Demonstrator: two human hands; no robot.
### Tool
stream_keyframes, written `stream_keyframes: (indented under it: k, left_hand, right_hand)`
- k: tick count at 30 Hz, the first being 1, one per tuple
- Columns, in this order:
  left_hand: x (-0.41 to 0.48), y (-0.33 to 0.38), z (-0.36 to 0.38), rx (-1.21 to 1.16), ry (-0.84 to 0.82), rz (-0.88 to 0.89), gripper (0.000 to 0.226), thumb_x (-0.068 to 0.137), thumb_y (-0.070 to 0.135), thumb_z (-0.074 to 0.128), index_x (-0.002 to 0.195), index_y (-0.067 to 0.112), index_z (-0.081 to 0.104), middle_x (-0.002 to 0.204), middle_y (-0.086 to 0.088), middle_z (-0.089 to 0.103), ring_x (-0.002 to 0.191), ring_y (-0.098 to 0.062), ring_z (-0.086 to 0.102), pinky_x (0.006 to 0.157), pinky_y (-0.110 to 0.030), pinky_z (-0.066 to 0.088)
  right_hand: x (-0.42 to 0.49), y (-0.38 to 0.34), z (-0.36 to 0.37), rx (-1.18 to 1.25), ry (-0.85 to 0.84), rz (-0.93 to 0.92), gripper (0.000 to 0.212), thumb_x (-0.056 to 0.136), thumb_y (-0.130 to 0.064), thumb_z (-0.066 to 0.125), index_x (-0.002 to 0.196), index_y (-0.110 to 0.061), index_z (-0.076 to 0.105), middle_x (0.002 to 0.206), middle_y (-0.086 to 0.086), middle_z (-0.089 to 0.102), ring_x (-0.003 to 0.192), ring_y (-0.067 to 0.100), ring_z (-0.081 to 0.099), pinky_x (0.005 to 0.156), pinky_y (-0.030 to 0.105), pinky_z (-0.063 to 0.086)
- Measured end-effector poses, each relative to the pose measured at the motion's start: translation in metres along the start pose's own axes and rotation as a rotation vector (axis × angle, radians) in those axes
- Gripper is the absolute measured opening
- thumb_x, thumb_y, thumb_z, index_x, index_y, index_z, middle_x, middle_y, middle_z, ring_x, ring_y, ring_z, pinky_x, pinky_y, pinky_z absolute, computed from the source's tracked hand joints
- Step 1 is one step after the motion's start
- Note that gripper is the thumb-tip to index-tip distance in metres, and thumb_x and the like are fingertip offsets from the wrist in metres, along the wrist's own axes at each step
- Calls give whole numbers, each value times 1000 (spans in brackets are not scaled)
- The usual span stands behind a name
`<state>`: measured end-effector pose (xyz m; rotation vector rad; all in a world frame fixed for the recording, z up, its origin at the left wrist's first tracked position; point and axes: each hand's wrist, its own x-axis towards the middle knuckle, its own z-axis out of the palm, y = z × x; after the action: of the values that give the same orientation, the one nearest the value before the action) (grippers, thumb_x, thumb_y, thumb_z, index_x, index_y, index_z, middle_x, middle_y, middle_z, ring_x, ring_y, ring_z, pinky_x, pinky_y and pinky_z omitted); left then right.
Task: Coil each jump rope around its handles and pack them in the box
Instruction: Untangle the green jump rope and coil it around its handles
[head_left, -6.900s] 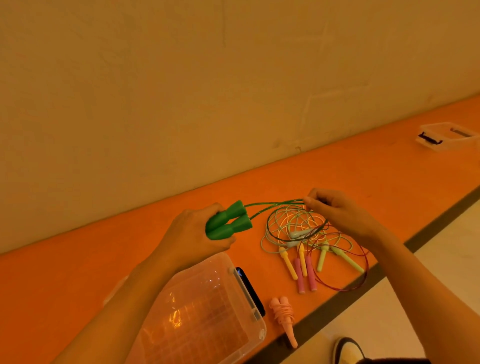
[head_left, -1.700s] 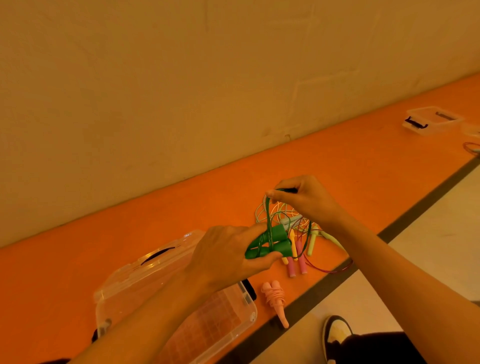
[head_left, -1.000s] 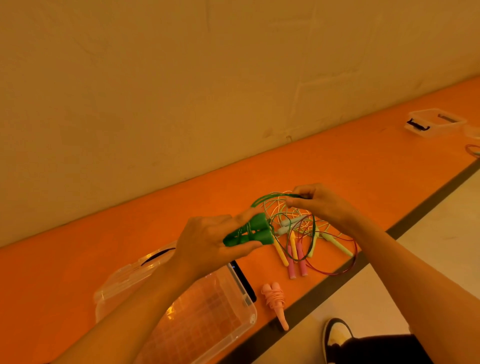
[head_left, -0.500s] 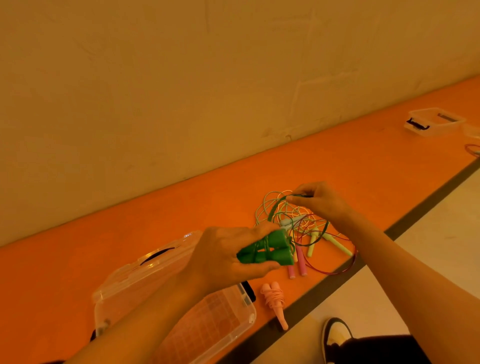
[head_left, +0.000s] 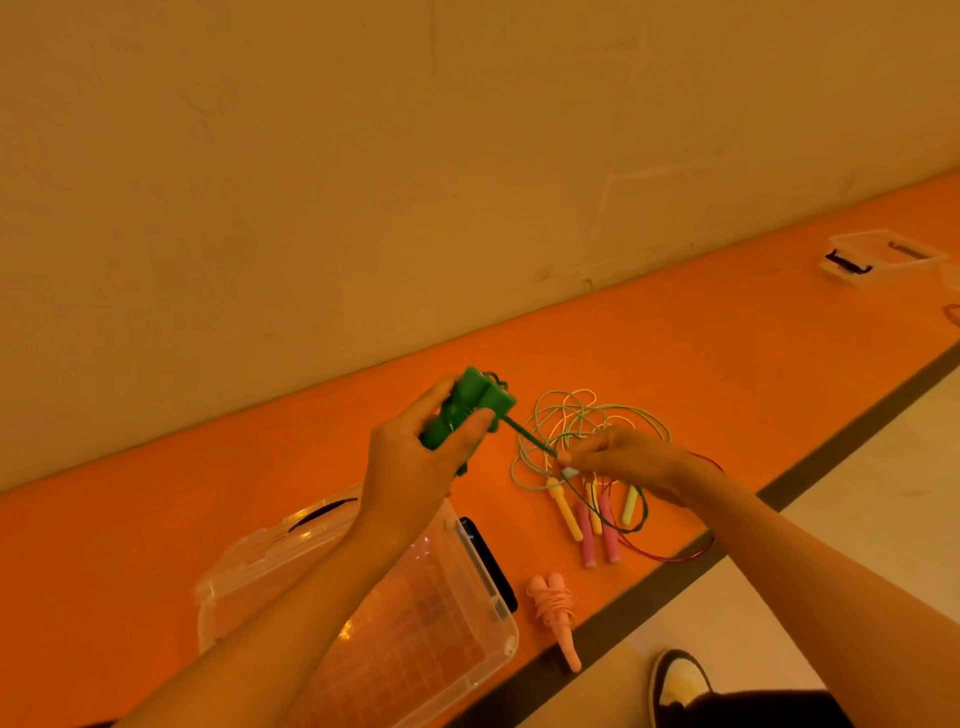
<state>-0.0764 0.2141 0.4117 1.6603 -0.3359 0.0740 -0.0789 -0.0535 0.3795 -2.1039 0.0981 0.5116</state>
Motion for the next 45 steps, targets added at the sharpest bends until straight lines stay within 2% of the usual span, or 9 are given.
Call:
stream_keyframes:
  k: [4, 10, 16, 20, 24, 29, 34, 38, 45]
  left_hand:
    - [12, -6, -7, 35, 83, -67, 44, 88, 37, 70, 131, 35, 60, 61, 9, 62, 44, -4, 53, 39, -22, 41]
    - [26, -16, -28, 222, 131, -90, 32, 84, 55, 68, 116, 50, 65, 57, 10, 63, 44, -4, 54, 43, -35, 49]
    - [34, -25, -50, 526, 238, -81, 44, 83, 74, 57, 115, 47, 67, 61, 10, 67, 58, -12, 64, 52, -36, 51]
    - [38, -16, -62, 628, 280, -63, 27, 86, 69, 58, 103, 49, 64, 57, 9, 65, 57, -13, 62, 54, -37, 52]
    - [41, -18, -73, 750, 287, -41, 33, 86, 73, 54, 100, 44, 64, 57, 8, 63, 56, -13, 60, 50, -35, 51]
    - [39, -33, -64, 1016, 101, 78, 62, 80, 86, 34, 105, 38, 66, 65, 9, 64, 58, -13, 59, 49, -35, 52]
    - [23, -34, -40, 1124, -131, 191, 65, 90, 68, 7, 109, 36, 61, 67, 7, 62, 53, -12, 54, 45, -28, 39]
    - [11, -30, -23, 1171, -291, 224, 49, 102, 53, 14, 126, 36, 54, 73, 4, 63, 56, -17, 54, 46, -28, 28]
    - [-4, -17, 1, 1088, -450, 249, 91, 76, 79, 6, 148, 36, 40, 74, 13, 54, 64, -8, 50, 56, -25, 31]
  right_hand:
    - [0, -12, 20, -227, -161, -72, 26, 83, -61, 60, 81, -42, 77, 75, -9, 65, 79, 18, 58, 79, 36, 49]
    - [-12, -35, 46, -348, -133, -257, 20, 93, -45, 62, 80, -37, 74, 60, -11, 61, 57, 12, 51, 63, 33, 44]
    - [-18, -44, 63, -643, 158, -657, 37, 96, -55, 46, 102, -28, 72, 91, -14, 71, 80, 6, 57, 84, 41, 49]
    - [-29, -50, 57, -715, 243, -750, 37, 101, -41, 39, 110, -18, 66, 96, -7, 66, 85, -2, 50, 75, 11, 35]
    - [-39, -56, 52, -676, 361, -821, 31, 100, -33, 44, 111, -16, 67, 95, -6, 67, 84, -9, 44, 70, 7, 35]
    - [-47, -75, 46, -598, 396, -886, 24, 100, -34, 49, 106, -20, 68, 91, -10, 65, 78, -2, 53, 66, 13, 40]
    - [-49, -90, 46, -464, 416, -919, 26, 100, -30, 51, 102, -13, 71, 91, -10, 66, 76, -3, 56, 66, 14, 41]
    - [-46, -94, 39, -423, 461, -888, 28, 99, -30, 51, 101, -10, 70, 90, -12, 62, 79, -5, 55, 69, 12, 41]
    - [-40, -94, 23, -330, 586, -780, 16, 97, -24, 59, 98, -14, 71, 86, -6, 68, 76, 7, 61, 63, 23, 46]
